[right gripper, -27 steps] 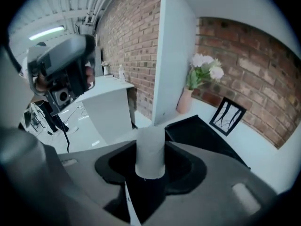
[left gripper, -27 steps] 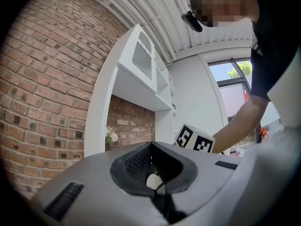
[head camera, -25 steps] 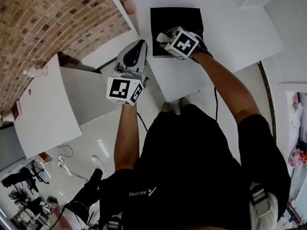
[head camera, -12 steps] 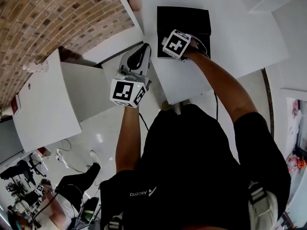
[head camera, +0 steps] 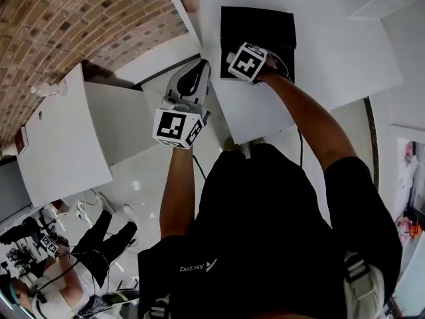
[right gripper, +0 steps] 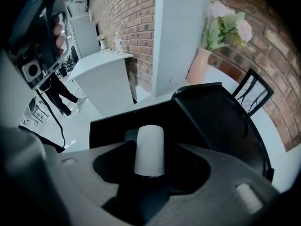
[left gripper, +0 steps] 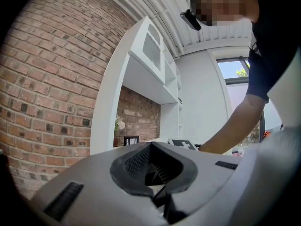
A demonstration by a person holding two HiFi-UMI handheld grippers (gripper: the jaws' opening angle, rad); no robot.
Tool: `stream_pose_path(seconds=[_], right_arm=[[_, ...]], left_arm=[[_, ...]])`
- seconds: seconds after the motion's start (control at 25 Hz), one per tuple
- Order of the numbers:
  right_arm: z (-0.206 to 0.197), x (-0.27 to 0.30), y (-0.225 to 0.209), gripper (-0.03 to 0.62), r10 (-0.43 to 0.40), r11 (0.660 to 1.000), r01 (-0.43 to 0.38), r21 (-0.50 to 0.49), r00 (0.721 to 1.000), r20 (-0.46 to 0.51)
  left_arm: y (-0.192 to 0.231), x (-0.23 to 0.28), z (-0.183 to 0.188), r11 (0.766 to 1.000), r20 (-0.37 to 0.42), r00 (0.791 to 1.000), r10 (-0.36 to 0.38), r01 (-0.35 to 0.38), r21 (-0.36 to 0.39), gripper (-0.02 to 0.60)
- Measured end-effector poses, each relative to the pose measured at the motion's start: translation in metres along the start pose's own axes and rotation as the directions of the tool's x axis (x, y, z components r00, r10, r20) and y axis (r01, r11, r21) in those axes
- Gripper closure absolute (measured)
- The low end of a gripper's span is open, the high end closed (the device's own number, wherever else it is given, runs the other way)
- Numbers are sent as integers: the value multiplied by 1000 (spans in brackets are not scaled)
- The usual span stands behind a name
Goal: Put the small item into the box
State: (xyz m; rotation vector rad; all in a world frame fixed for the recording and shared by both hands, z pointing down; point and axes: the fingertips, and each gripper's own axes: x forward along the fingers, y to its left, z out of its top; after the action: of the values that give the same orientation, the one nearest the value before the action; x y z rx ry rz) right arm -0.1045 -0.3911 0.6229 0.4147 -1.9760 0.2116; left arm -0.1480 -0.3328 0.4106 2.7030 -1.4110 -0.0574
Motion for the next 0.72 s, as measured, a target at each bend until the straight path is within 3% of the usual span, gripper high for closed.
stream_pose_path(seconds=[0.2, 0.56, 0.72], right_arm=[[-8, -12, -8, 370, -37, 999, 37, 12, 999, -5], [5, -57, 3, 370, -11, 1000, 11, 3, 991, 135], [13, -105, 6, 372, -30, 1000, 27, 15, 968, 249]], left_arm=[[0, -1, -2, 1000, -4, 1000, 0, 0, -2, 583], [-7, 2, -1, 1000, -5, 1000, -14, 14, -3, 583], [-14, 2, 7, 1000, 2, 1000, -25, 24, 6, 583]])
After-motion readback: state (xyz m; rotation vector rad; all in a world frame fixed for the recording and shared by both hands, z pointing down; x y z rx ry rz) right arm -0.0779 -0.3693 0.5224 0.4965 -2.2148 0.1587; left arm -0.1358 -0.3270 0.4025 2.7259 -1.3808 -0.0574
